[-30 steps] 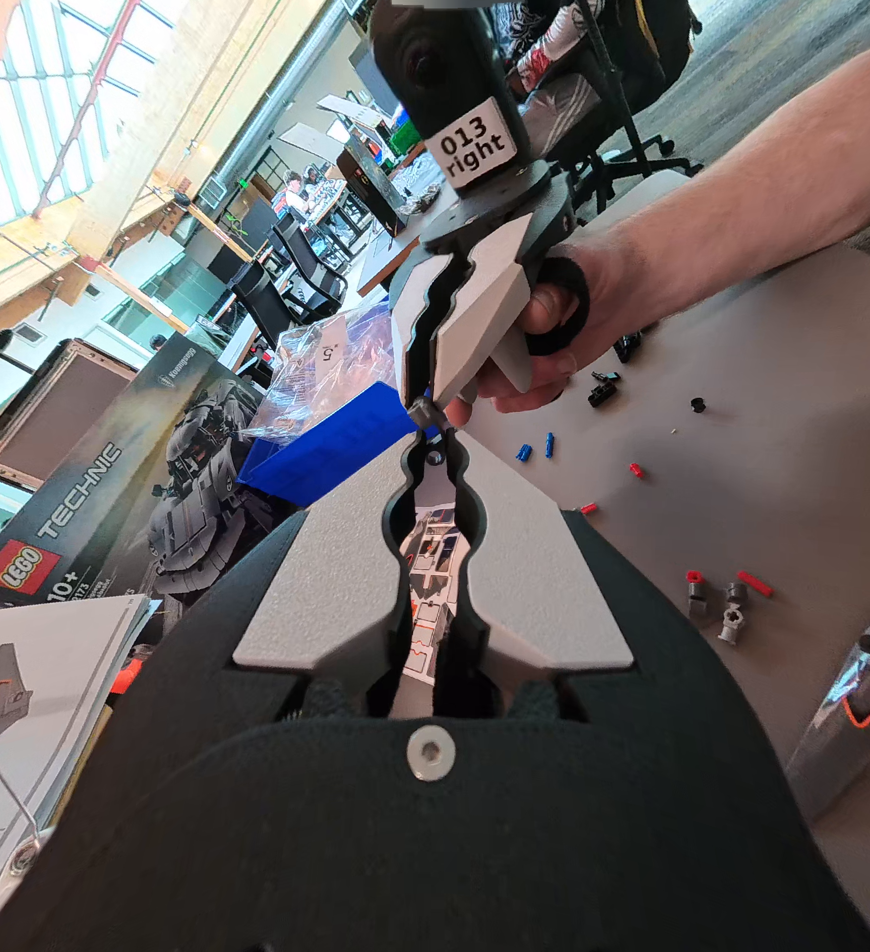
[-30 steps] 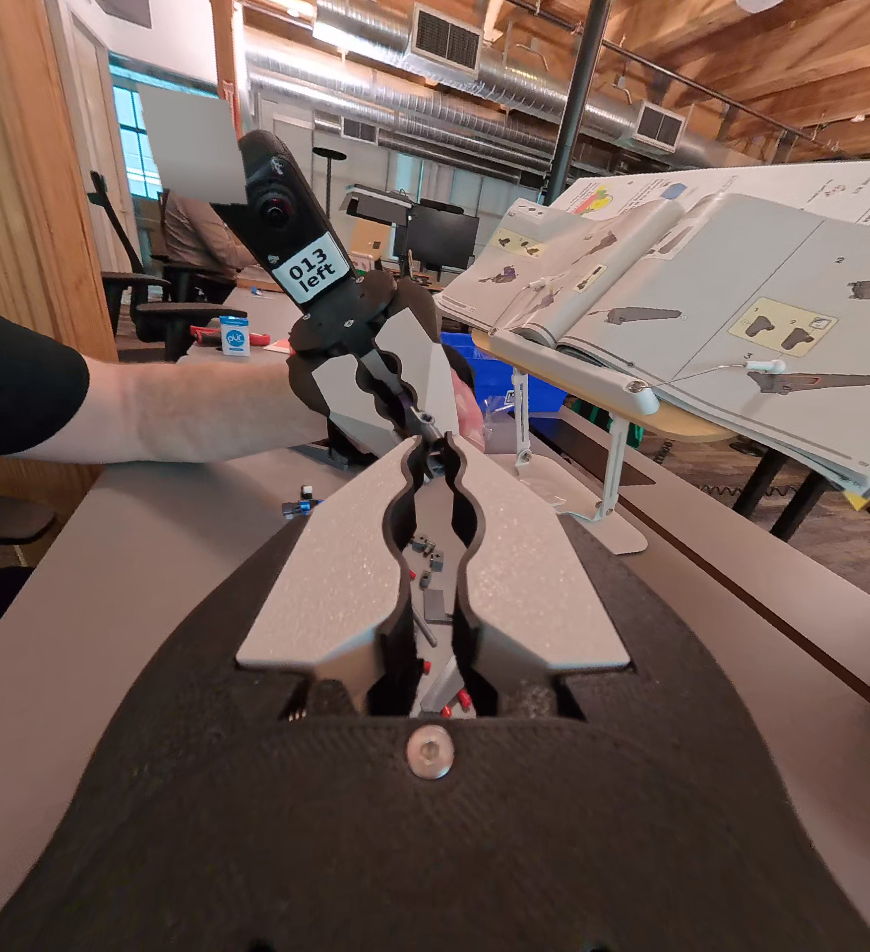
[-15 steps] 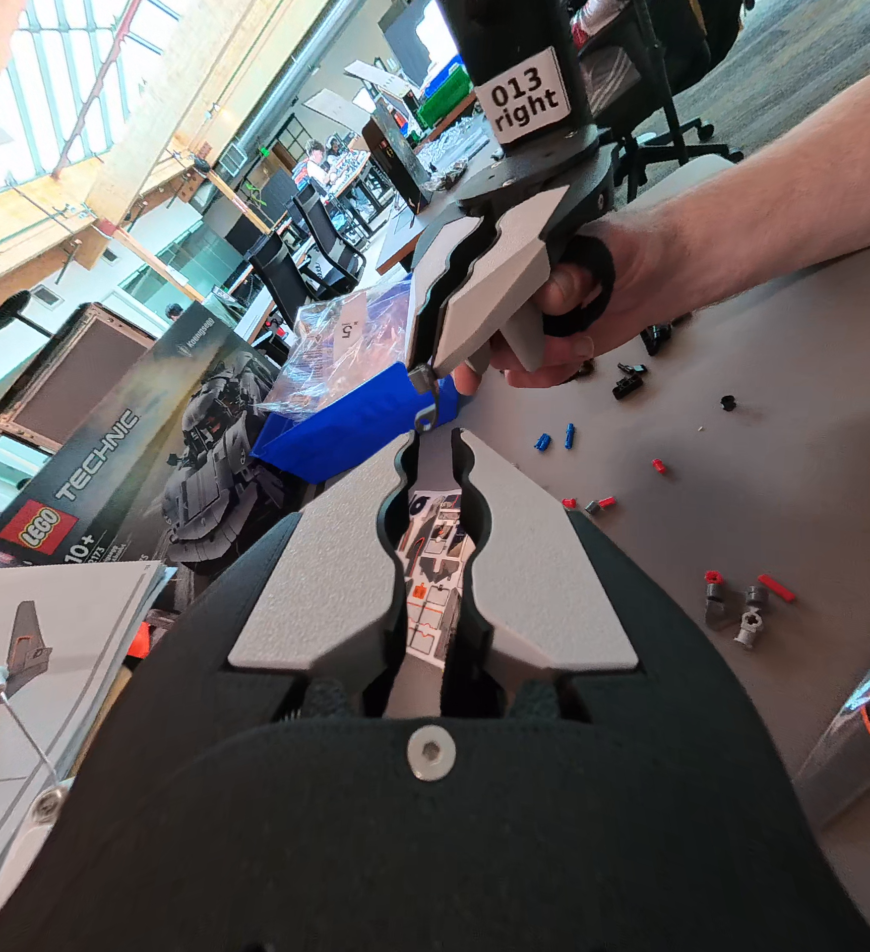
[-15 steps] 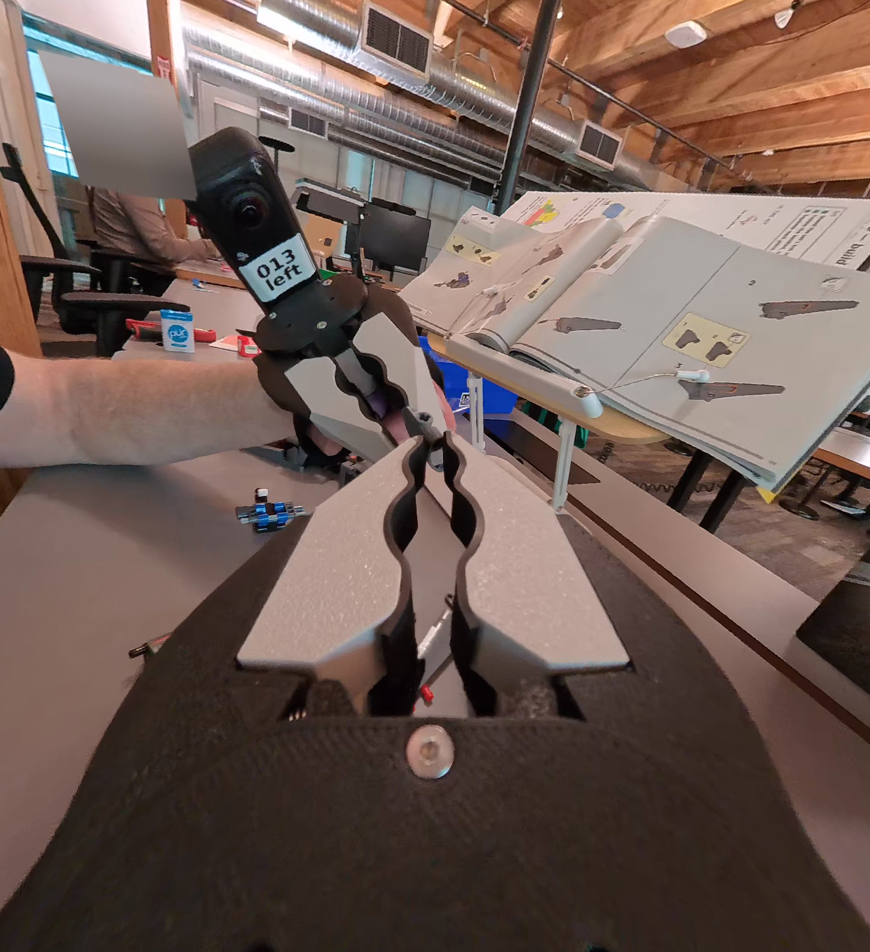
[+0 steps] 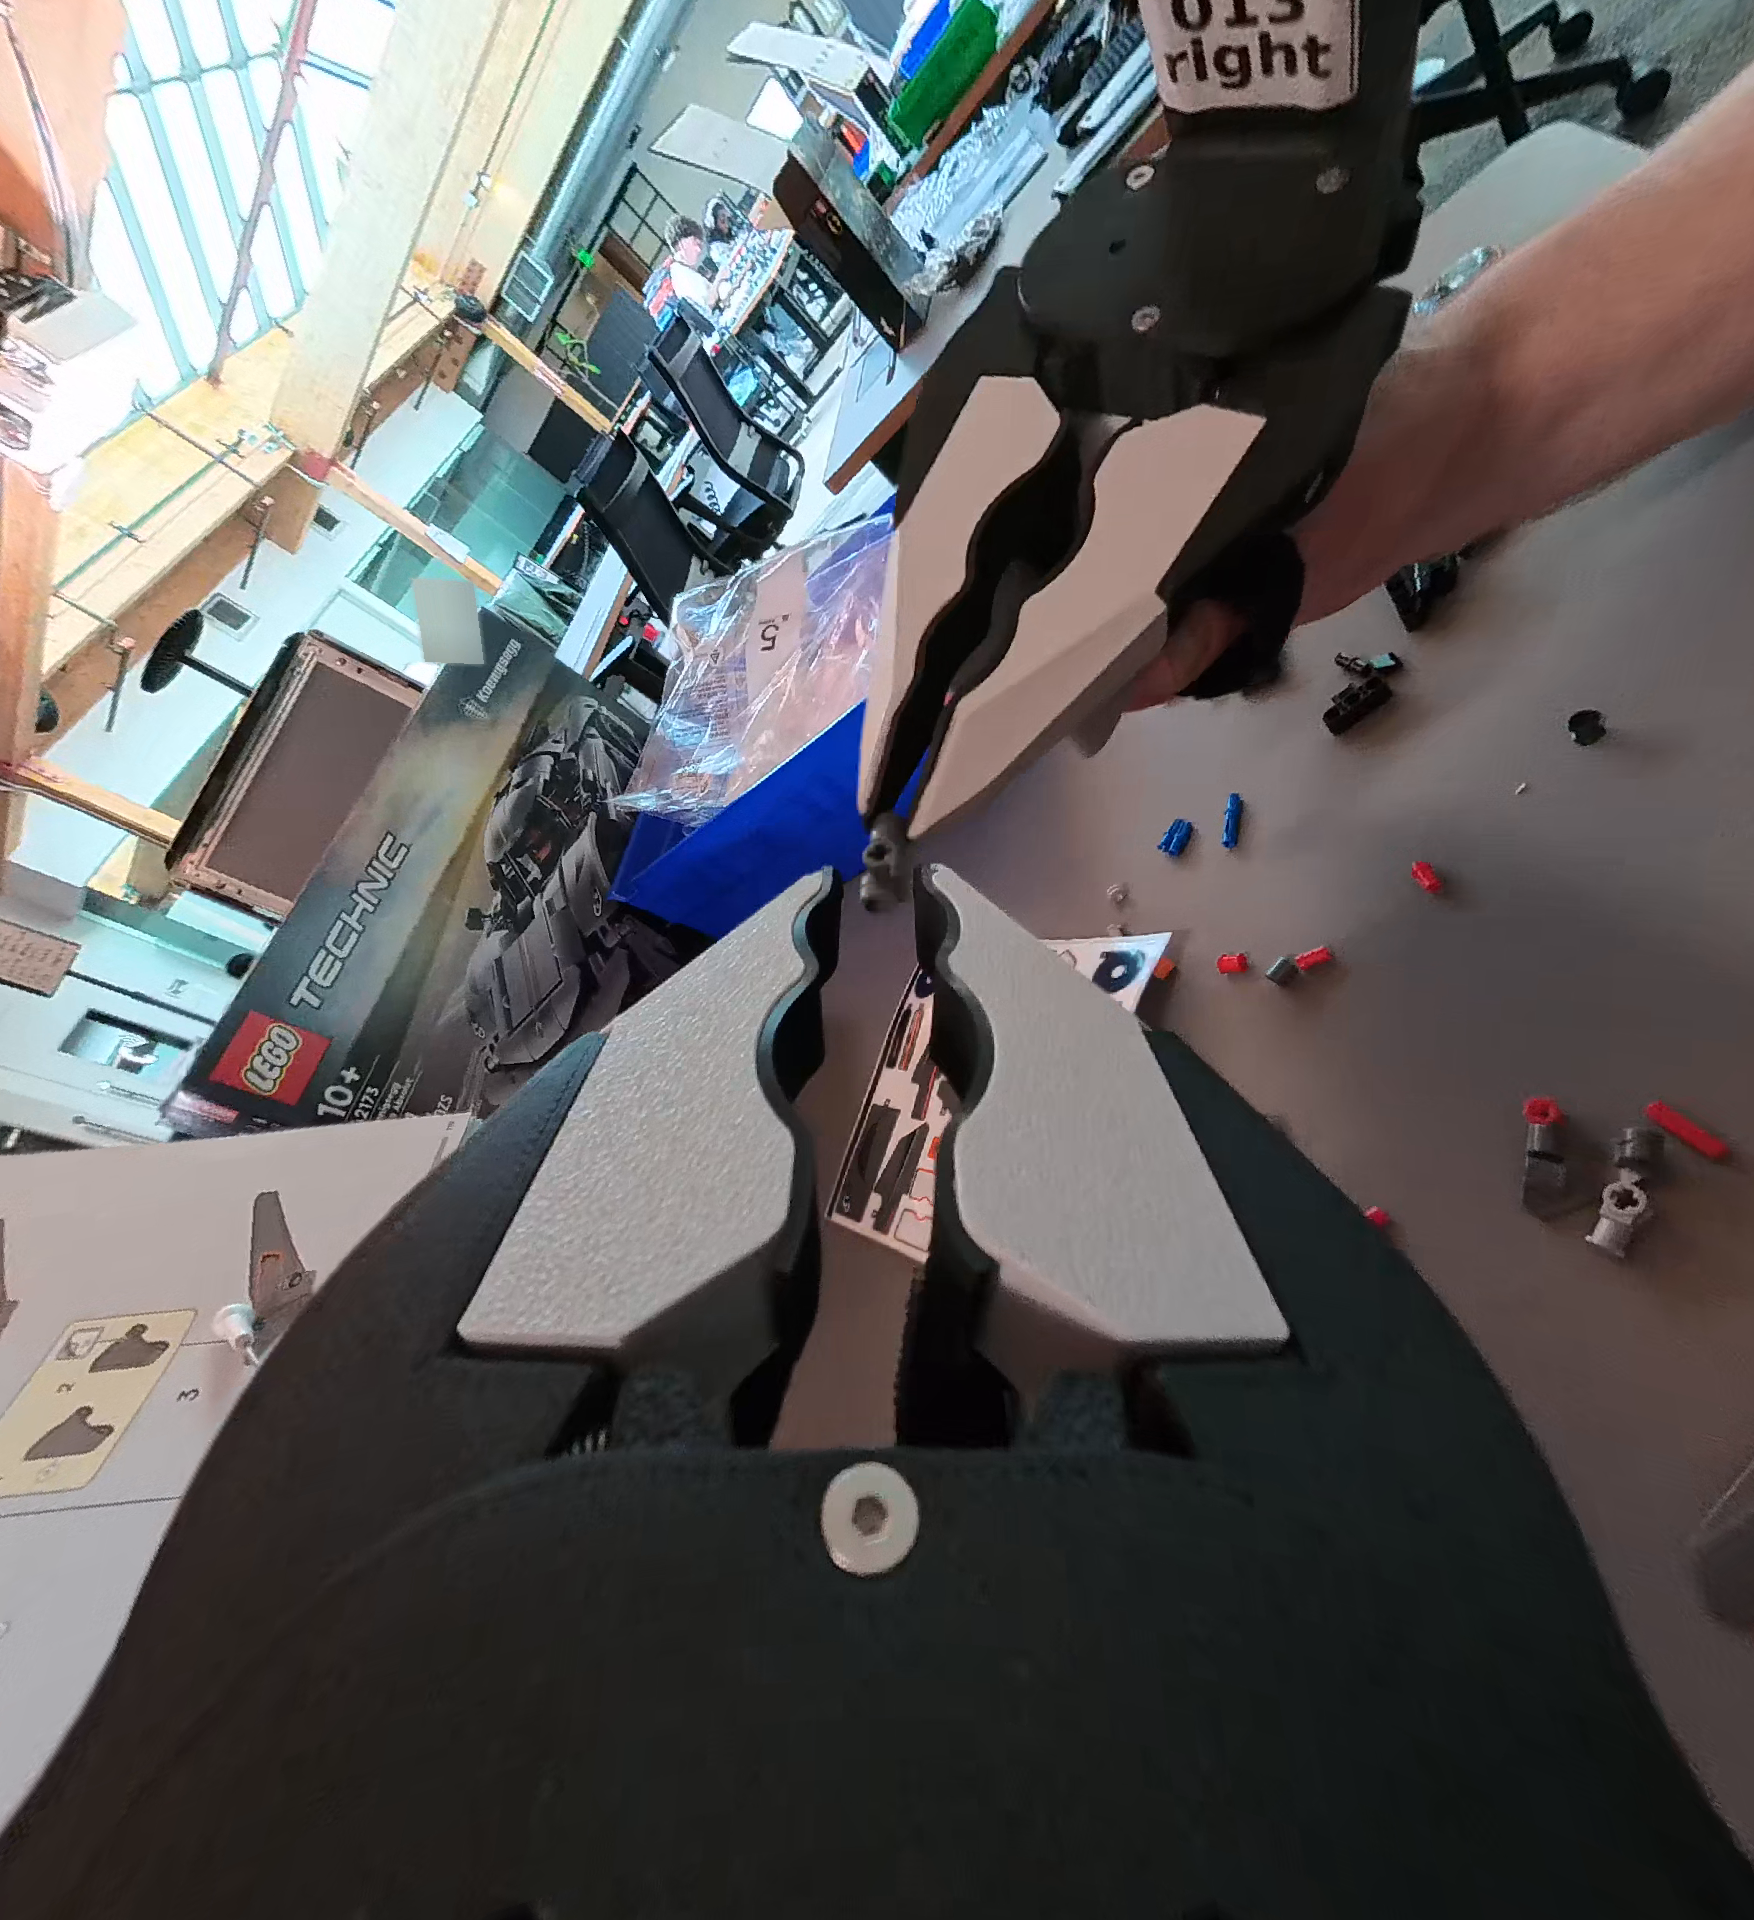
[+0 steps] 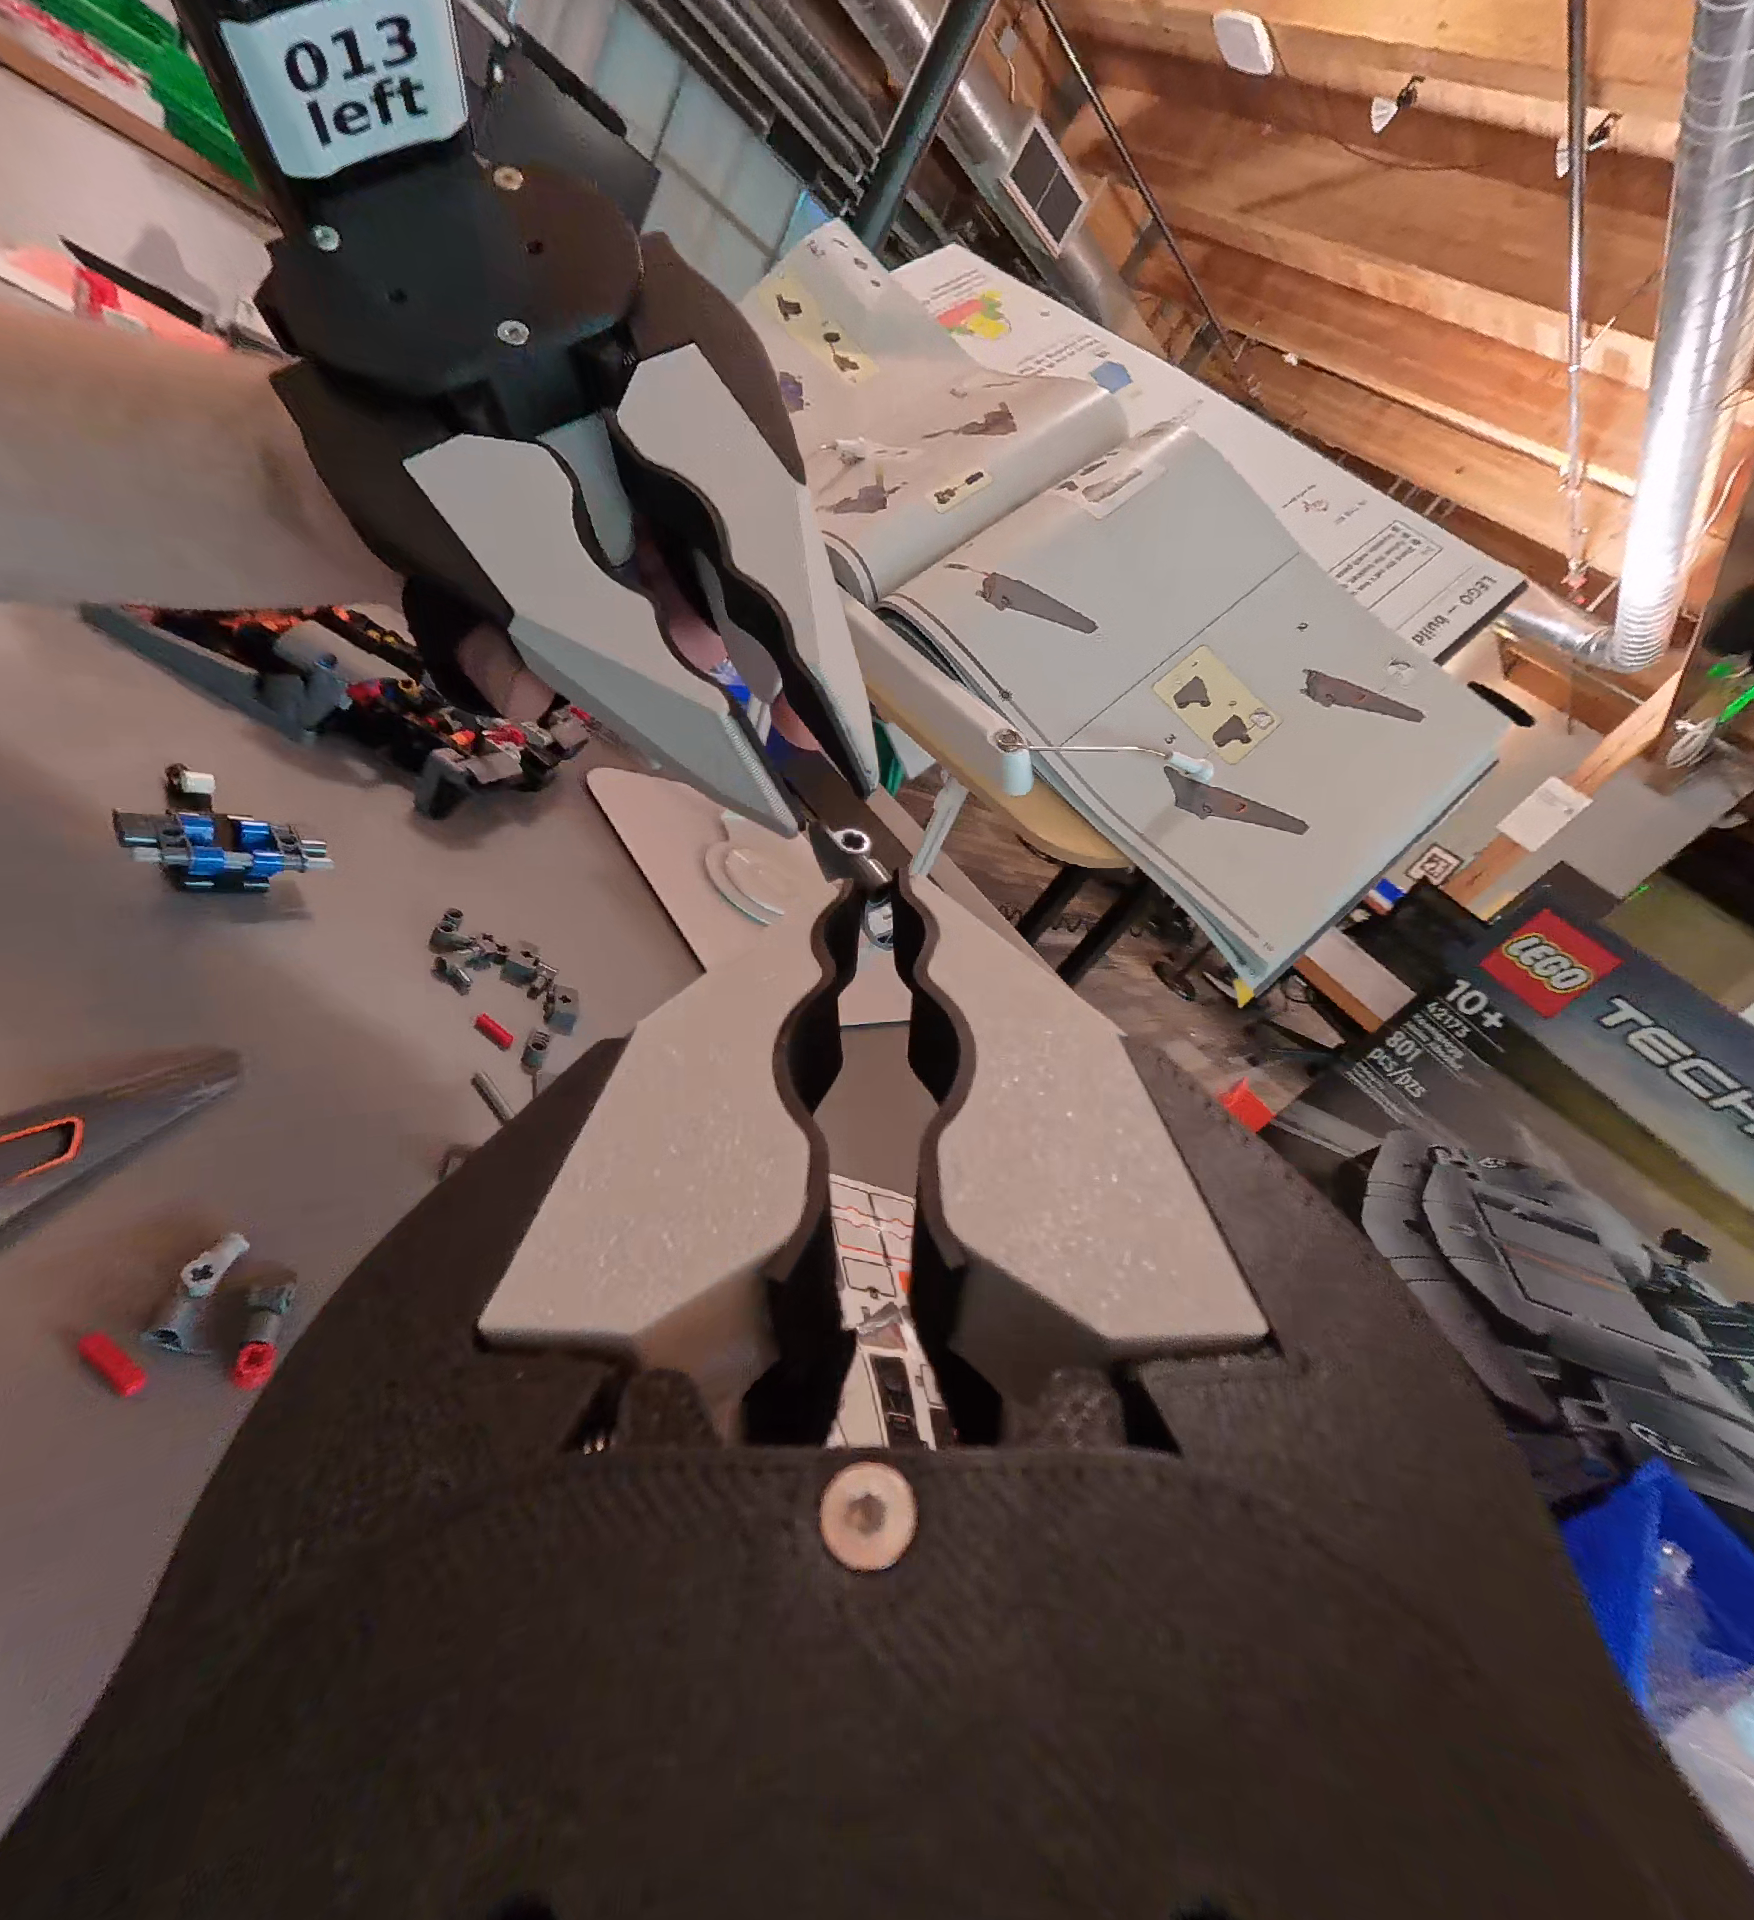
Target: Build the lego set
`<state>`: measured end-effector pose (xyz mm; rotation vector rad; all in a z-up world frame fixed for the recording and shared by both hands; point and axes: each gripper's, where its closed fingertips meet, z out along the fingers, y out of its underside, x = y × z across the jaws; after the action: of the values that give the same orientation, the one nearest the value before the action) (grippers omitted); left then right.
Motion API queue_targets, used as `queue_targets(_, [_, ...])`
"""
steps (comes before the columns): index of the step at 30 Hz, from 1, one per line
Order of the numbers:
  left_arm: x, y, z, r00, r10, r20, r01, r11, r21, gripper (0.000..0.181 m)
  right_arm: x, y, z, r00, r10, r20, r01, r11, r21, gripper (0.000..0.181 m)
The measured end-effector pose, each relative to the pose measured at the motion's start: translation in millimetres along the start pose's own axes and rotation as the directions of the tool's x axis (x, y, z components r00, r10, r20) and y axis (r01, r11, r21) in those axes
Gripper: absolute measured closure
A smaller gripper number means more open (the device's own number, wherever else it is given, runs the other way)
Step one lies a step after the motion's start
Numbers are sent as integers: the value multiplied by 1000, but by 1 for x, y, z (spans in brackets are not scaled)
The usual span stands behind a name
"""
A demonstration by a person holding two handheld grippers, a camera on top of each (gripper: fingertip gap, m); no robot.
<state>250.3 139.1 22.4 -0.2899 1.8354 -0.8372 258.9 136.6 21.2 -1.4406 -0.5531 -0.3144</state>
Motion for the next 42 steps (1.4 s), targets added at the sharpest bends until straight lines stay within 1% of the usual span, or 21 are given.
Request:
queue_targets(6, [3,7,5,999,45,6,-45,998,-52,176,0,0,0,998,-56,-26,56,998,-17,178])
queue_targets(10, [5,8,6,999,50,5,-50,997,-53,181,-1,0,1,998,-65,-22,65,998,-18,178])
queue_targets(15, [4,8,5,1000,-1,-16,1,999,-38,181,-2,0,1,998,-58,-16,58,998,-13,177])
queue_targets(16, [4,6,4,999,-28,-24,27,999,-22,181,-1,0,1,998,-63,-19,63,998,-15,174])
queue_targets(19, [1,1,1,985,-158,-66,159,987,20,181,-1,0,1,994,-106,-25,106,994,-29,151])
queue_targets(20, [-1,0,-1,975,-204,-85,207,978,27,181,-1,0,1,990,-138,-36,137,990,-39,149])
queue_targets(22, [2,1,-3,935,-316,-161,321,947,9,181,1,2,0,968,-240,-70,234,969,-77,145])
queue_targets(23, [1,4,-3,915,-365,-173,370,929,-6,181,0,3,1,953,-291,-81,283,954,-100,144])
queue_targets(25, [8,8,-2,854,-461,-241,462,885,-57,181,-4,7,4,922,-378,-90,363,921,-142,138])
queue_targets(27, [9,13,0,800,-542,-256,538,838,-93,181,-8,10,7,893,-442,-85,424,889,-172,134])
queue_targets(28, [12,13,1,762,-584,-281,577,809,-116,181,-11,12,8,882,-465,-80,446,876,-182,134])
queue_targets(30, [11,16,2,709,-646,-285,635,759,-142,181,-14,16,10,854,-515,-70,493,845,-207,134])
queue_targets(32, [15,17,2,658,-687,-308,669,721,-180,181,-17,19,12,821,-569,-56,544,808,-228,139])
queue_targets(33, [14,20,2,646,-704,-295,682,706,-191,181,-19,21,13,807,-589,-48,563,792,-237,139])
queue_targets(36, [17,21,2,601,-737,-310,708,671,-222,181,-24,25,16,765,-644,-30,616,744,-257,142])
queue_targets(42, [28,22,2,548,-763,-344,716,640,-278,181,-24,31,18,702,-712,-30,672,675,-305,153])
